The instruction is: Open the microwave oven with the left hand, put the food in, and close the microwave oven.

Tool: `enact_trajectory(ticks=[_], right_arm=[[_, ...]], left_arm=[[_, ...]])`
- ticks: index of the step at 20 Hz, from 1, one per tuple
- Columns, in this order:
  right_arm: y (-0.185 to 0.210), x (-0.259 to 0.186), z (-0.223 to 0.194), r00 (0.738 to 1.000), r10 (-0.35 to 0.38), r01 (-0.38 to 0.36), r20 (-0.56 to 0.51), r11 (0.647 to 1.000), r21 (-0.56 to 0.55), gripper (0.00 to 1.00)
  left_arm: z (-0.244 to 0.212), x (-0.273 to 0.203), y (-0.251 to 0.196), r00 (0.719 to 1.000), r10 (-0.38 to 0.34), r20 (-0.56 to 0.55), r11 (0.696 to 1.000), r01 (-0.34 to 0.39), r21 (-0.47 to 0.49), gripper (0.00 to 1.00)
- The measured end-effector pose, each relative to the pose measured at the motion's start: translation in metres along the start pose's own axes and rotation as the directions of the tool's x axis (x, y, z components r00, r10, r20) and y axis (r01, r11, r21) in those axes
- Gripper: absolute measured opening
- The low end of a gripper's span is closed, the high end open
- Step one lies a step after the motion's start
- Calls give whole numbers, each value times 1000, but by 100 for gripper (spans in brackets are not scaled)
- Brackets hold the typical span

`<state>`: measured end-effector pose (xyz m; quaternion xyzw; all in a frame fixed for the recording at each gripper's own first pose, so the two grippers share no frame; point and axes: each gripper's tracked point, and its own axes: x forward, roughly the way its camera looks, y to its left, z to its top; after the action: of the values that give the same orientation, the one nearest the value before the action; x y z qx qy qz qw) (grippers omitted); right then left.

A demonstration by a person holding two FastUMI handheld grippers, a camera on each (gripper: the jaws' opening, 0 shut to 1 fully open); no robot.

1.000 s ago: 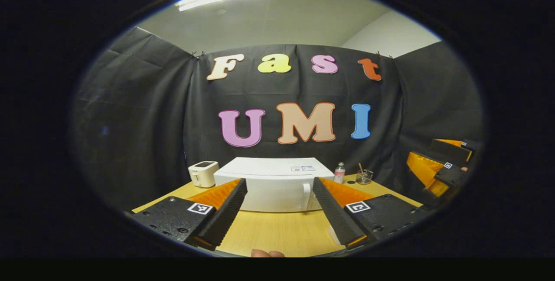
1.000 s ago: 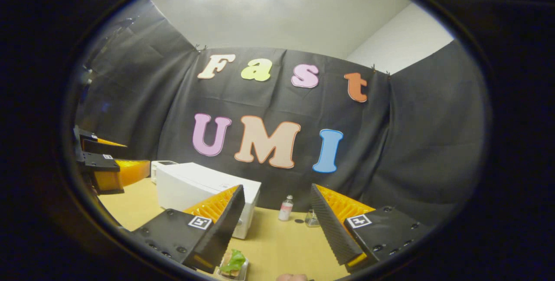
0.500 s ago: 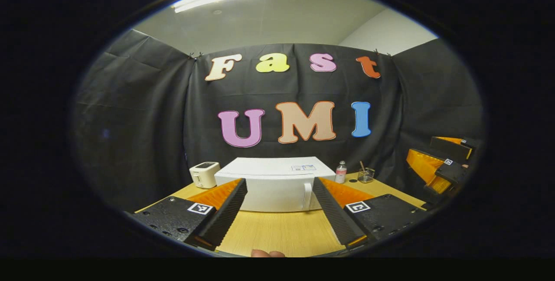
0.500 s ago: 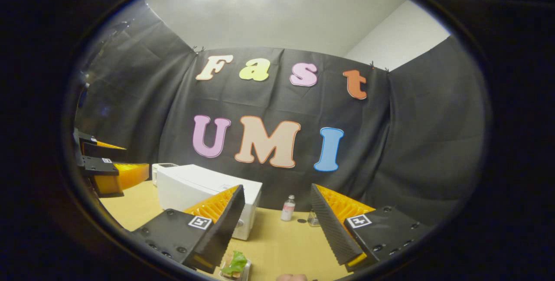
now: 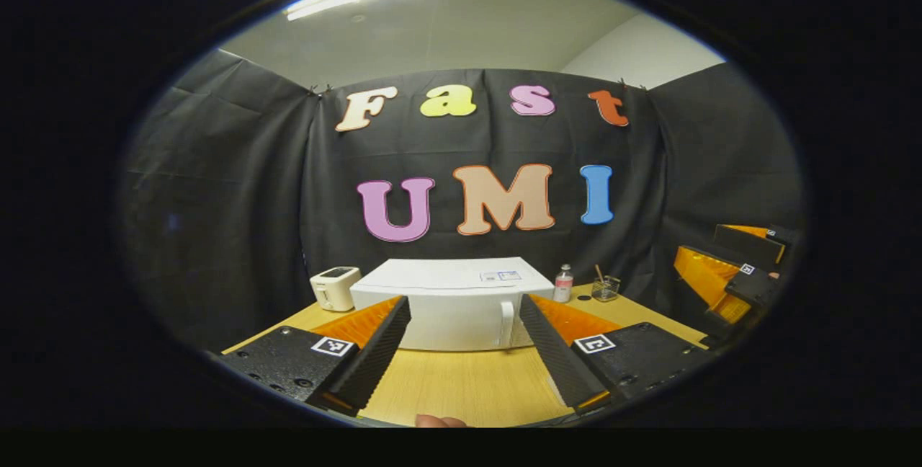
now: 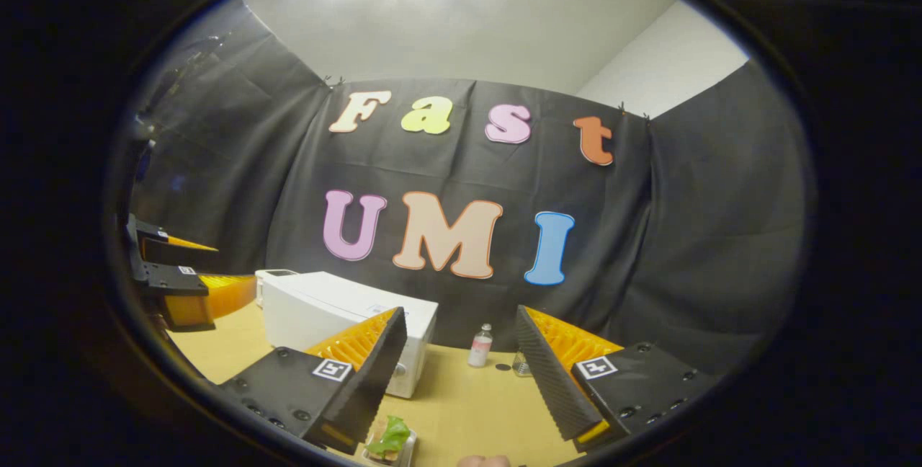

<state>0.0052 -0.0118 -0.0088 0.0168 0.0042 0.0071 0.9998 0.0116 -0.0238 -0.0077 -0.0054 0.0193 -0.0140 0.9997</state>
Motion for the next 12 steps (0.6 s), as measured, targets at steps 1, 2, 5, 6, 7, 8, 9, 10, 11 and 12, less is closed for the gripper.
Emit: enact_trajectory(ticks=[1, 2, 5, 6, 7, 8, 9, 10, 11, 12], right_arm=[[1, -1, -2, 1000, 5, -5, -2, 1000, 6, 93], [1, -2, -4, 1000, 11, -10, -4, 1000, 11, 93], [5, -8, -12, 999, 38, -38, 1, 999, 27, 93], [6, -9, -16, 999, 44, -44, -2, 999, 28, 93], [7, -11, -24, 998, 52, -52, -23, 998, 27, 93], [10, -14, -29, 997, 63, -62, -35, 998, 33, 93], [11, -14, -26, 997, 67, -66, -23, 997, 49, 93], [11, -15, -20, 998, 61, -61, 4, 996, 71, 93], [10, -17, -17, 998, 50, -52, 25, 994, 91, 93], [8, -16, -17, 999, 30, -33, 27, 993, 110, 96]], left_arm=[[-3, 2, -1, 1000, 1, -4, 1000, -1, -6, 95], [-8, 5, -1, 1000, 6, -17, 1000, -6, -11, 95], [-23, 19, 0, 999, 27, -24, 999, -27, -16, 95], [-26, 26, 0, 999, 30, -20, 999, -31, -18, 99], [-35, 35, -2, 999, 29, -31, 999, -30, -17, 95], [-44, 46, -5, 999, 20, -36, 1000, -21, -15, 95], [-51, 56, -8, 999, 11, -37, 1000, -11, -19, 98], [-60, 69, -12, 999, -6, -43, 1000, 5, -31, 95], [-73, 83, -17, 998, -22, -54, 999, 20, -43, 95], [-88, 98, -20, 997, -29, -76, 999, 25, -44, 96]])
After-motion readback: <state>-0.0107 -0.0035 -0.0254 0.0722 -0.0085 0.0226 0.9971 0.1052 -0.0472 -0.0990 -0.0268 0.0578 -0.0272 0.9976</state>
